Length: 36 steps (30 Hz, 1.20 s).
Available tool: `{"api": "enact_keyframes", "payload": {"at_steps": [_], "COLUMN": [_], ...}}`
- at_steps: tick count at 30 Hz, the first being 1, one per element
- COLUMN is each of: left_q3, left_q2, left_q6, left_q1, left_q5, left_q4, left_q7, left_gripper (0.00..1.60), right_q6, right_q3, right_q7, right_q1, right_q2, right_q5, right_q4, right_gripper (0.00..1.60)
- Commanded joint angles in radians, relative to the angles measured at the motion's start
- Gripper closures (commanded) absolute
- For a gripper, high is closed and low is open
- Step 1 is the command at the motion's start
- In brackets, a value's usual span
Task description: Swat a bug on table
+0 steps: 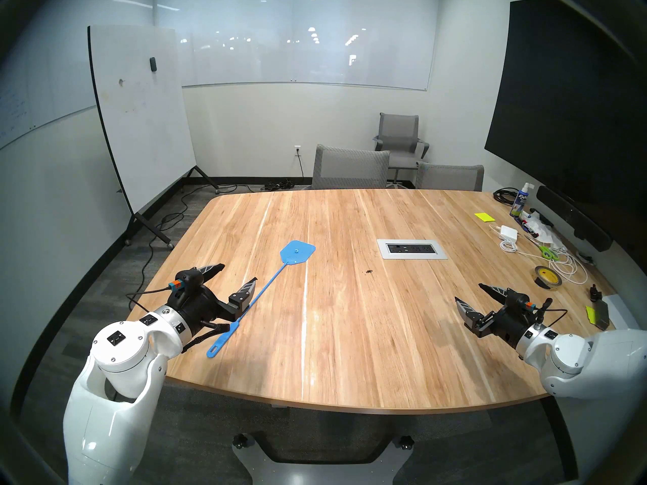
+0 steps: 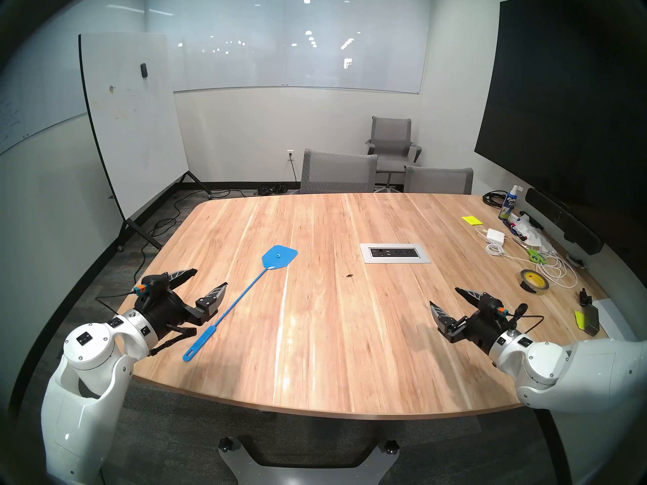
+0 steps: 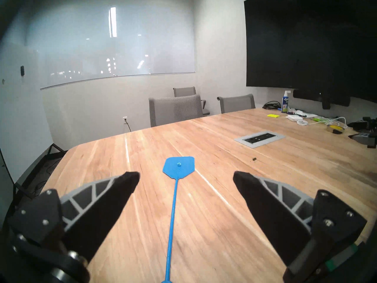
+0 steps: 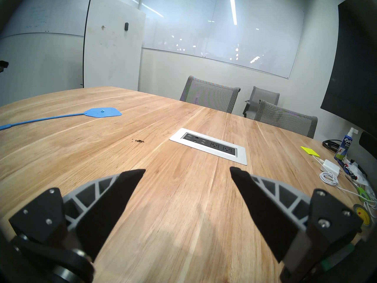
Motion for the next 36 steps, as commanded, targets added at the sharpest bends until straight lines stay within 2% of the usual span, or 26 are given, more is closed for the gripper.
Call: {"api": "enact_keyframes", "payload": {"at_steps": [1, 6, 10, 11, 22, 26, 27, 36], "left_q3": [0.035, 0.065, 0.074, 0.077, 0.091, 0.082, 0.080, 0.078], "left_q2": [0.009, -0.005, -0.001, 0.001, 0.049, 0.032, 0.028, 0.024], "left_q6": [0.098, 0.150, 0.161, 0.182, 0.191, 0.189, 0.155, 0.151], "left_q1": [-0.056, -0.074, -0.085, -0.089, -0.071, -0.067, -0.064, -0.063], "left_q5": [0.043, 0.080, 0.087, 0.089, 0.100, 0.100, 0.104, 0.106], "left_q4": [-0.006, 0.011, 0.030, 0.030, 0.047, 0.044, 0.046, 0.047], "left_q7": [0.049, 0.096, 0.102, 0.104, 0.054, 0.059, 0.062, 0.057], "left_gripper": [0.00, 0.00, 0.00, 0.00, 0.00, 0.00, 0.00, 0.00], "right_q6": [-0.002, -0.002, -0.002, -0.002, -0.002, -0.002, -0.002, -0.002], "right_q3": [0.006, 0.006, 0.006, 0.006, 0.006, 0.006, 0.006, 0.006], "right_q7": [0.000, 0.000, 0.000, 0.000, 0.000, 0.000, 0.000, 0.000], "right_q1": [0.008, 0.008, 0.008, 0.008, 0.009, 0.008, 0.008, 0.008], "right_q2": [-0.001, -0.001, -0.001, -0.001, -0.001, -0.001, -0.001, -0.001], "right_q5": [-0.001, -0.001, -0.001, -0.001, -0.001, -0.001, -0.001, -0.001], "right_q4": [0.002, 0.002, 0.002, 0.002, 0.002, 0.002, 0.002, 0.002], "right_gripper": [0.00, 0.00, 0.00, 0.00, 0.00, 0.00, 0.00, 0.00]}}
